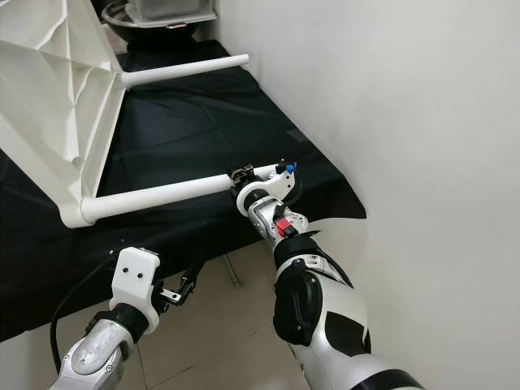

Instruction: Building children table

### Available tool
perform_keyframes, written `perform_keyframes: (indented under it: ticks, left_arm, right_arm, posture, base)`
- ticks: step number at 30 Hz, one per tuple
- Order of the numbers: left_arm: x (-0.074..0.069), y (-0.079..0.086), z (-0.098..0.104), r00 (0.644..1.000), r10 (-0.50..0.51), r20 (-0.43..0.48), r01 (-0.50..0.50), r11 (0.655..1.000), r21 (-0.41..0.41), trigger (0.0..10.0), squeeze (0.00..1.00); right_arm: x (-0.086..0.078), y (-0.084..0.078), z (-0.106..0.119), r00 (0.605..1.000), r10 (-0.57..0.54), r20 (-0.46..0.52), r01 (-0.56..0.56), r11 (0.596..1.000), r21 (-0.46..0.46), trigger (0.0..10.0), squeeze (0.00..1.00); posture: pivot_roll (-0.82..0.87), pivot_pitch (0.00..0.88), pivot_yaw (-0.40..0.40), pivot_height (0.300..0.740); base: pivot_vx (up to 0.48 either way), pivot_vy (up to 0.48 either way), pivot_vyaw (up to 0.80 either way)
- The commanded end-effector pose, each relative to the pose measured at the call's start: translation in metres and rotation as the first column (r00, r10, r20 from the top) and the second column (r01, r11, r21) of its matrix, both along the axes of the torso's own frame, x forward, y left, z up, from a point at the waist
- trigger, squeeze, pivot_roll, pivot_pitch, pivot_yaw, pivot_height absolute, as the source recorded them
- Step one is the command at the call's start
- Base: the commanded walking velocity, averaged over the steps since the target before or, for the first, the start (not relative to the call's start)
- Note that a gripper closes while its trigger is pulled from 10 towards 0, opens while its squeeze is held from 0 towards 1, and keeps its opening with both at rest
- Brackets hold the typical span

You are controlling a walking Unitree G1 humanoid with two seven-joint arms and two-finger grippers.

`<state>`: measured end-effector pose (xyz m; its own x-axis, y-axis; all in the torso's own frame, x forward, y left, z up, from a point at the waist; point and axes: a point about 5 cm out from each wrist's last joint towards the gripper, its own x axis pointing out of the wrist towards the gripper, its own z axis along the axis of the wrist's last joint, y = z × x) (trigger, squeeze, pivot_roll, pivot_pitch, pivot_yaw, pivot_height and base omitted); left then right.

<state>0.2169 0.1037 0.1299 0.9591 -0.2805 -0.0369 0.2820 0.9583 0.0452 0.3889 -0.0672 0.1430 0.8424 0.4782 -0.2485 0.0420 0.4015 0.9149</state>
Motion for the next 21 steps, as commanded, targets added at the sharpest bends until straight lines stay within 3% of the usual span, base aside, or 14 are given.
perform_keyframes:
  ticks: [1, 7, 8, 14, 18, 21]
  left_arm:
    - [-0.002, 0.0, -0.002, 1.0, 0.001, -0.01, -0.001, 1.0, 0.007, 10.0, 0.0]
    - [-0.002, 0.0, -0.002, 1.0, 0.002, -0.01, -0.002, 1.0, 0.008, 10.0, 0.0]
    - [-0.002, 0.0, -0.002, 1.0, 0.002, -0.009, -0.002, 1.0, 0.008, 10.0, 0.0]
    - [-0.002, 0.0, -0.001, 1.0, 0.001, -0.007, -0.001, 1.0, 0.009, 10.0, 0.0]
    - [-0.002, 0.0, -0.001, 1.0, 0.002, -0.007, -0.002, 1.0, 0.007, 10.0, 0.0]
    - [-0.001, 0.0, -0.001, 1.0, 0.002, -0.009, -0.002, 1.0, 0.006, 10.0, 0.0]
  right_arm:
    - [-0.021, 0.028, -0.027, 0.978, 0.161, -0.132, -0.17, 0.984, -0.054, 10.0, 1.0]
    - [-0.018, 0.023, -0.026, 0.98, 0.116, -0.159, -0.126, 0.991, -0.051, 10.0, 1.0]
    - [-0.018, 0.021, -0.026, 0.98, 0.107, -0.166, -0.117, 0.992, -0.054, 10.0, 0.0]
    - [-0.016, 0.012, -0.024, 0.981, 0.127, -0.149, -0.135, 0.99, -0.049, 10.0, 0.0]
    - [-0.018, 0.008, -0.017, 0.965, 0.241, -0.1, -0.246, 0.968, -0.047, 10.0, 0.0]
    - [-0.021, 0.001, -0.013, 0.941, 0.336, -0.045, -0.338, 0.936, -0.101, 10.0, 0.0]
  posture:
    - [0.09, 0.103, -0.062, 0.74]
    - [0.1, 0.102, -0.062, 0.74]
    - [0.09, 0.102, -0.062, 0.74]
    - [0.09, 0.109, -0.063, 0.74]
    - [0.09, 0.114, -0.06, 0.74]
    - [0.09, 0.114, -0.06, 0.74]
  base:
    - [0.0, 0.0, 0.0]
    - [0.0, 0.0, 0.0]
    - [0.0, 0.0, 0.0]
    - [0.0, 0.0, 0.0]
    - [0.0, 0.0, 0.0]
    - [0.0, 0.0, 0.0]
